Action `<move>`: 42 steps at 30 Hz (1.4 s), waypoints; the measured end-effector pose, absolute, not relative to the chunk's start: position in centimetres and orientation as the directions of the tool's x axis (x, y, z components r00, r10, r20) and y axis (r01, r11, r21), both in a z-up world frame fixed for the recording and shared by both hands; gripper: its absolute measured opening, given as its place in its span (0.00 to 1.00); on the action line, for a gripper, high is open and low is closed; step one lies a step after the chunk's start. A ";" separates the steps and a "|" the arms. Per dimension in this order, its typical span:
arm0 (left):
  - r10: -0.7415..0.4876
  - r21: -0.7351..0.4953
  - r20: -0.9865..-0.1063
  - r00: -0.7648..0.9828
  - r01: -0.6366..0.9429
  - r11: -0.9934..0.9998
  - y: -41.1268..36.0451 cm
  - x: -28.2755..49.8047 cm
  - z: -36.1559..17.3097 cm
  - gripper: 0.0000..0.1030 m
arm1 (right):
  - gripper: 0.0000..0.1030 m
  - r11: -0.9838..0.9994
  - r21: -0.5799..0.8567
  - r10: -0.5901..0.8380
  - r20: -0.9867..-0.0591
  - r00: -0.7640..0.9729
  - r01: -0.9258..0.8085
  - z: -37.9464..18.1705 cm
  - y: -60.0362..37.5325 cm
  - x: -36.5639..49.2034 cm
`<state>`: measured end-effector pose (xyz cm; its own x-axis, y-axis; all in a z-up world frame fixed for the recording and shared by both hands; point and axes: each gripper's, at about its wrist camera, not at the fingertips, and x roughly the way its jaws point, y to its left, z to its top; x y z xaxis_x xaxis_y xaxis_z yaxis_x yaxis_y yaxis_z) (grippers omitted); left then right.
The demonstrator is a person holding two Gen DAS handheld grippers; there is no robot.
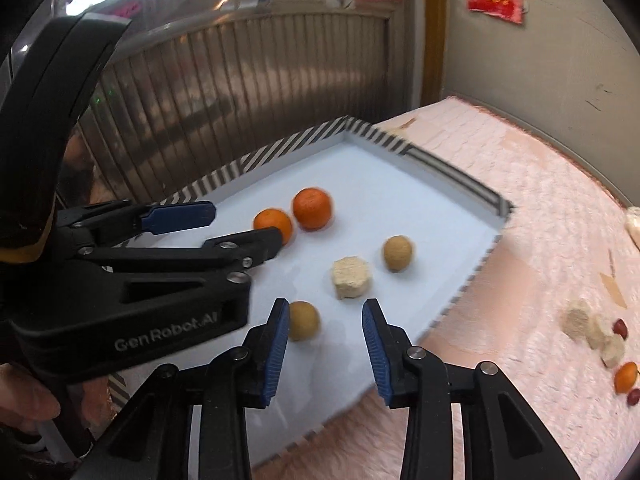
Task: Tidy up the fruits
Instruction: 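Open both tools to drop the fruits and withdraw toward the remaining items, then grasp a beige cake with the left tool while the right tool grasps an orange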
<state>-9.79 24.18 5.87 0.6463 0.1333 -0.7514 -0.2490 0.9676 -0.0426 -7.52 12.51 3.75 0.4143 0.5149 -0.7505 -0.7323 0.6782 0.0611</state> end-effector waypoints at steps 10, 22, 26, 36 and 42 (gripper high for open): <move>0.079 -0.035 -0.717 0.693 -0.149 0.988 18.7 -8.7 7.6 0.60 | 0.38 0.767 0.092 0.495 -0.715 0.494 -0.635 5.5 5.8 -7.0; -0.055 -0.064 -0.723 0.688 0.012 0.998 11.0 -6.3 7.7 0.60 | 0.39 0.869 0.095 0.402 -0.709 0.579 -0.486 5.8 -3.5 -5.9; -0.103 -0.080 -0.743 0.662 0.065 0.995 8.6 -4.8 7.1 0.60 | 0.39 0.894 0.113 0.374 -0.721 0.584 -0.433 5.1 -6.4 -4.9; -0.145 -0.087 -0.769 0.623 0.122 0.989 4.4 -0.5 5.7 0.60 | 0.39 0.932 0.112 0.308 -0.746 0.591 -0.345 3.7 -11.7 -3.0; -0.128 -0.042 -0.783 0.609 0.154 0.987 2.5 1.7 4.2 0.60 | 0.40 0.944 0.111 0.286 -0.745 0.602 -0.311 3.5 -14.1 -2.2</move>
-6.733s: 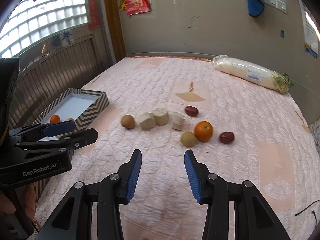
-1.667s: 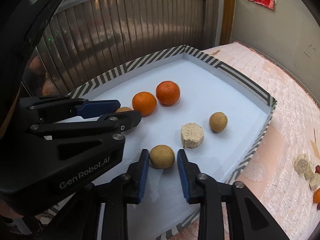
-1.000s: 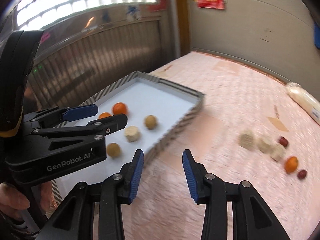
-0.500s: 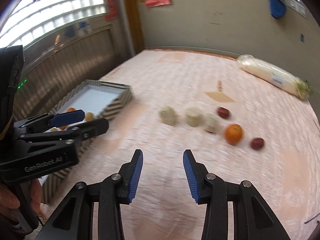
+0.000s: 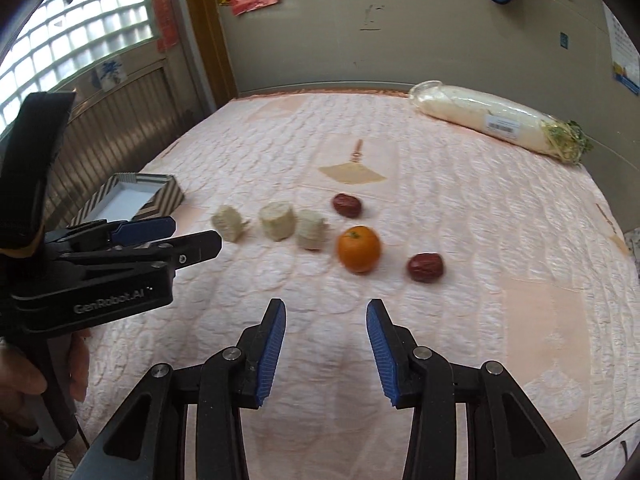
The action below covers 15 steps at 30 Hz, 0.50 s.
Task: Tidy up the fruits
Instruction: 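Grasp a beige cake with the left tool while the right tool grasps an orange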
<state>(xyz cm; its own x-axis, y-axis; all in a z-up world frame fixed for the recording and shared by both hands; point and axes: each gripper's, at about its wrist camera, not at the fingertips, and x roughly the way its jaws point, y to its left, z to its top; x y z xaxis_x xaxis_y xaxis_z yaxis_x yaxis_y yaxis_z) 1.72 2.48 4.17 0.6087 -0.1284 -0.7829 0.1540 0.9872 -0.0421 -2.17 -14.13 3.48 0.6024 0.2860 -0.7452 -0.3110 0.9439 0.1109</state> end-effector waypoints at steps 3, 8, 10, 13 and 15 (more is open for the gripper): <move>-0.116 -0.037 -0.787 0.605 0.142 0.989 2.3 2.7 3.6 0.60 | 0.43 0.951 0.106 0.270 -0.748 0.607 -0.292 3.2 -15.1 -1.6; -0.113 -0.044 -0.789 0.603 0.128 0.991 2.4 3.4 3.1 0.60 | 0.44 0.949 0.105 0.272 -0.747 0.607 -0.296 2.9 -15.5 0.0; -0.112 -0.041 -0.791 0.602 0.131 0.991 2.3 3.6 3.0 0.60 | 0.44 0.947 0.092 0.268 -0.752 0.603 -0.306 2.7 -15.2 0.7; -0.114 -0.047 -0.795 0.595 0.127 0.991 2.3 4.0 2.6 0.60 | 0.46 0.944 0.074 0.263 -0.758 0.596 -0.323 2.4 -14.6 1.7; -0.111 -0.047 -0.798 0.593 0.121 0.991 2.3 4.3 2.4 0.60 | 0.46 0.942 0.069 0.263 -0.763 0.591 -0.330 2.1 -14.3 2.4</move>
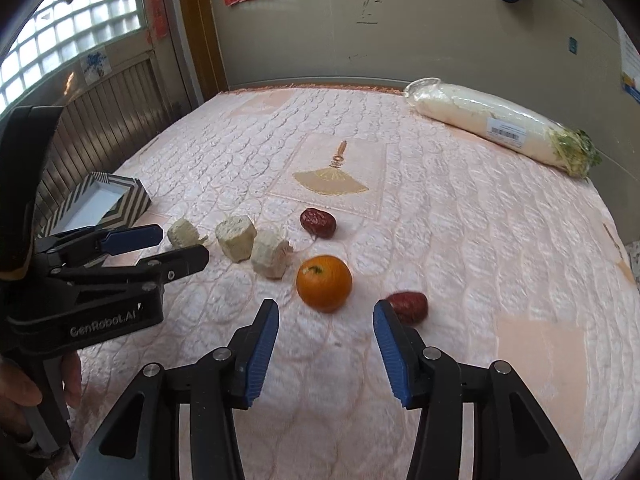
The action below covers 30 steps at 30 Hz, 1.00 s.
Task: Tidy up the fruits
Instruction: 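Grasp a beige cake with the left tool while the right tool grasps an orange, then carry the cake and orange into the tray and open both tools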
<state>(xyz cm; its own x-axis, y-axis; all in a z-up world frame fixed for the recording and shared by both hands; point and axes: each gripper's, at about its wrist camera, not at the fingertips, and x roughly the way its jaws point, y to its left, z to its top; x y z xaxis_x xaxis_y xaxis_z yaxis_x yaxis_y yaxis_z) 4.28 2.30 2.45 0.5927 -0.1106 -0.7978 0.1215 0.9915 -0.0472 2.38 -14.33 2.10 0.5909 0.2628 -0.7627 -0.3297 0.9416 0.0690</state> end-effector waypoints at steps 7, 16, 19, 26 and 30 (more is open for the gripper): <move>-0.106 -0.059 -0.794 0.599 0.097 0.993 2.7 4.8 2.1 0.60 | 0.46 0.940 0.099 0.284 -0.758 0.587 -0.327 1.3 -14.3 4.1; -0.106 -0.076 -0.787 0.607 0.076 0.994 3.2 4.7 1.8 0.30 | 0.30 0.941 0.119 0.293 -0.754 0.588 -0.316 0.7 -14.4 4.4; -0.113 -0.091 -0.781 0.614 0.068 0.994 3.5 4.0 2.1 0.30 | 0.30 0.942 0.127 0.297 -0.746 0.595 -0.311 1.0 -14.6 3.9; -0.131 -0.106 -0.766 0.629 0.077 0.991 3.7 1.1 3.5 0.30 | 0.30 0.944 0.134 0.304 -0.710 0.635 -0.302 2.6 -14.2 1.2; -0.120 -0.090 -0.761 0.638 0.080 0.993 3.8 -0.6 4.3 0.30 | 0.30 0.939 0.134 0.316 -0.694 0.647 -0.316 3.5 -13.1 -0.4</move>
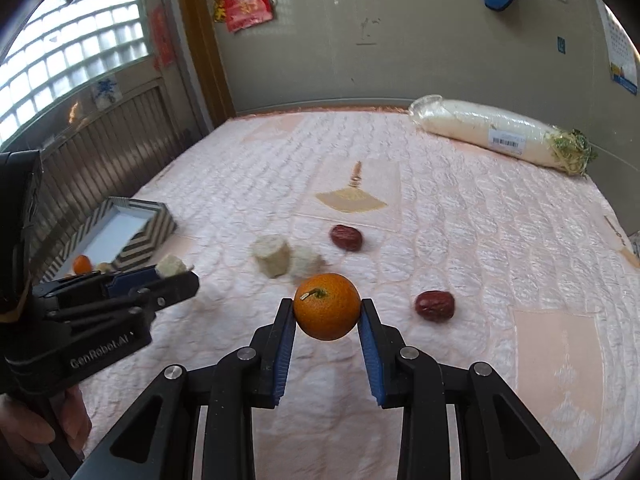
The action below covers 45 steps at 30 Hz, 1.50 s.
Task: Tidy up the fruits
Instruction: 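Carry the cake and orange into the tray and open both tools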
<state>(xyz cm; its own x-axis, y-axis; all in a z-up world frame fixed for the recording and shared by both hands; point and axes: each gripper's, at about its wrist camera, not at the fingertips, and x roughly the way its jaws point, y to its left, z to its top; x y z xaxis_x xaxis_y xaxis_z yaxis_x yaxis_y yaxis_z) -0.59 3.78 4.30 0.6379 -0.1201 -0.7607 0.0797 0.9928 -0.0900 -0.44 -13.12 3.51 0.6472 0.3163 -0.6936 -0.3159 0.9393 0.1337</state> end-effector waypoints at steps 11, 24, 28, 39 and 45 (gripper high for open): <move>-0.083 -0.060 -0.748 0.659 0.057 0.997 6.5 -4.2 5.7 0.30 | 0.30 0.912 0.123 0.365 -0.679 0.637 -0.391 4.6 -8.4 -3.9; 0.009 -0.031 -0.728 0.685 -0.045 0.999 13.1 -7.2 6.7 0.30 | 0.30 0.867 0.099 0.421 -0.669 0.613 -0.488 5.8 -2.9 -5.9; 0.048 -0.018 -0.722 0.690 -0.088 0.996 15.2 -7.9 7.0 0.30 | 0.30 0.848 0.085 0.438 -0.667 0.602 -0.522 6.2 -0.8 -6.3; 0.116 0.000 -0.722 0.682 -0.168 0.986 19.9 -9.5 6.6 0.30 | 0.30 0.780 0.050 0.485 -0.678 0.552 -0.624 6.4 5.3 -7.0; 0.137 0.004 -0.731 0.668 -0.197 0.980 21.3 -10.1 5.9 0.30 | 0.30 0.749 0.038 0.497 -0.693 0.523 -0.662 6.0 7.8 -7.2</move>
